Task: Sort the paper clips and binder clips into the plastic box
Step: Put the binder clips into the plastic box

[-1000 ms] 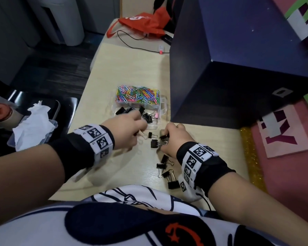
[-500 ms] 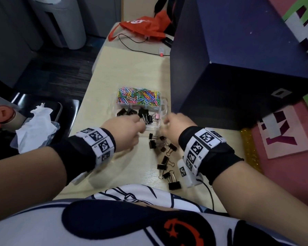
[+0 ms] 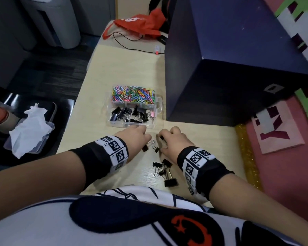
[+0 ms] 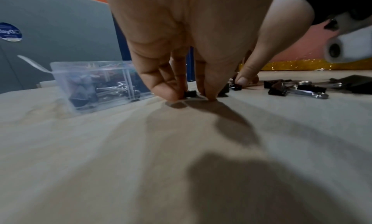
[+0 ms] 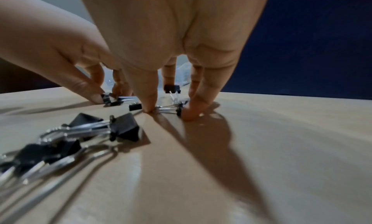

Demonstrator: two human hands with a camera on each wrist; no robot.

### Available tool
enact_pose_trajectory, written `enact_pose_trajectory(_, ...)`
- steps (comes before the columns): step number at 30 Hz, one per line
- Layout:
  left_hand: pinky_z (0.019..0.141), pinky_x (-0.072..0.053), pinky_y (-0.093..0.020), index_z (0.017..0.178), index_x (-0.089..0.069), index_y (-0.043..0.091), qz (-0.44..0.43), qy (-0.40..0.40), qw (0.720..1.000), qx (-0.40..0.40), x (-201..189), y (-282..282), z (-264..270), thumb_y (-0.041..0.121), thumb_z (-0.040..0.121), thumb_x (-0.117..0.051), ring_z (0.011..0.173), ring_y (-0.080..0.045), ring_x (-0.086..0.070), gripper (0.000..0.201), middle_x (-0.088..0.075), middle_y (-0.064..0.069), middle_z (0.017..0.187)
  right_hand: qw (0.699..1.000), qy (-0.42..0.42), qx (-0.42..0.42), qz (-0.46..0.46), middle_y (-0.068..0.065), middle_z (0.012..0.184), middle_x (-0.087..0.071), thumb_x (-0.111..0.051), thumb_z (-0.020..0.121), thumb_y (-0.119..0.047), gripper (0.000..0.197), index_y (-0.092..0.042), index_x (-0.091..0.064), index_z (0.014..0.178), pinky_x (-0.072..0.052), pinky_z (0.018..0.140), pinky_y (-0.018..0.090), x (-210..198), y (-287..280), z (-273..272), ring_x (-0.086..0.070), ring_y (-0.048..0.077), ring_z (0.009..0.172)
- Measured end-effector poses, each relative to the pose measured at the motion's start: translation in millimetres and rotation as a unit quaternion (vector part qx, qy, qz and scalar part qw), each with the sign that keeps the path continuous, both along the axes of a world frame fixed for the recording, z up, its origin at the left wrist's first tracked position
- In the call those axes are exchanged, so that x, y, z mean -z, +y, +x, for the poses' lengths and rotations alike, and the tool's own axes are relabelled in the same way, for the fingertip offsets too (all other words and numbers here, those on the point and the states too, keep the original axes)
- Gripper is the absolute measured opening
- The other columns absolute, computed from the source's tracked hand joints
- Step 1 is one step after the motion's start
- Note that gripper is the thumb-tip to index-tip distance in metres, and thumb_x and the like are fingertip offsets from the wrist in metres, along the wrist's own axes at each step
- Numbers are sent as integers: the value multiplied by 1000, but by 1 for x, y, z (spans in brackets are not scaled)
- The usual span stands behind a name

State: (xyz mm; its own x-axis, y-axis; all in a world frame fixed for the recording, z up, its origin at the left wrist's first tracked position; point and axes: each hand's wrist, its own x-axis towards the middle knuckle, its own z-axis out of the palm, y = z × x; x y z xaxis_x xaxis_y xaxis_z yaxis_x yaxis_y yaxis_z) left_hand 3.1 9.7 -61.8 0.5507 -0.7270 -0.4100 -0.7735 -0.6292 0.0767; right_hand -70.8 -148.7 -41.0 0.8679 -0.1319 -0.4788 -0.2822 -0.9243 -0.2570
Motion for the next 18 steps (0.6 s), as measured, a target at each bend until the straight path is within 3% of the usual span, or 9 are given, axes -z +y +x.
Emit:
enact_pose_trajectory(4, 68, -45, -36, 108, -50, 18, 10, 6, 999, -33, 1, 0, 1, 8, 80, -65, 96, -27, -56, 33, -44, -5, 105, 1000, 4, 18, -19, 6, 116, -40, -46, 92, -24, 20, -21, -44, 112, -43, 85, 39, -2, 4, 3, -42, 29, 110)
enact_pose_trajectory(7, 68, -47, -36, 108, -50, 17, 5, -2, 1000, -26, 2, 4, 1, 11, 84, -63, 93, -26, -57, 28, -46, -5, 106, 999, 20, 14, -36, 7, 117, -42, -42, 94, -23, 18, -16, -48, 109, -42, 87, 40, -2, 5, 4, -40, 29, 113)
enact_pose_trajectory(10, 68, -48, -36, 109, -49, 17, -6, -7, 1000, -22, -1, 9, 2, 14, 87, -60, 93, -26, -59, 25, -47, -4, 107, 999, 24, 13, -34, 4, 113, -43, -48, 90, -20, 17, -17, -51, 106, -41, 85, 35, -4, 4, 5, -40, 26, 110)
enact_pose_trajectory(12, 73, -49, -37, 114, -50, 17, -30, -4, 999, -22, -8, 12, 4, 18, 92, -53, 97, -27, -58, 23, -48, -4, 111, 999, 12, 26, -16, 1, 105, -42, -50, 87, -18, 8, -22, -53, 93, -40, 82, 30, -6, 3, 9, -44, 24, 106)
enact_pose_trajectory(14, 79, -50, -37, 121, -49, 18, -58, -7, 998, -20, -18, 15, 7, 25, 96, -47, 102, -26, -56, 26, -48, -3, 117, 999, 4, 34, 3, -1, 101, -43, -53, 84, -12, 13, -25, -55, 84, -42, 80, 27, -7, 1, 13, -50, 23, 98)
enact_pose_trajectory(18, 83, -48, -37, 125, -48, 20, -120, -29, 992, -37, -34, 24, 21, 34, 97, -45, 108, -26, -54, 32, -49, -3, 122, 1000, -1, 7, 18, -2, 97, -42, -52, 81, -2, 22, -23, -61, 81, -41, 75, 23, -13, 6, 20, -52, 21, 86)
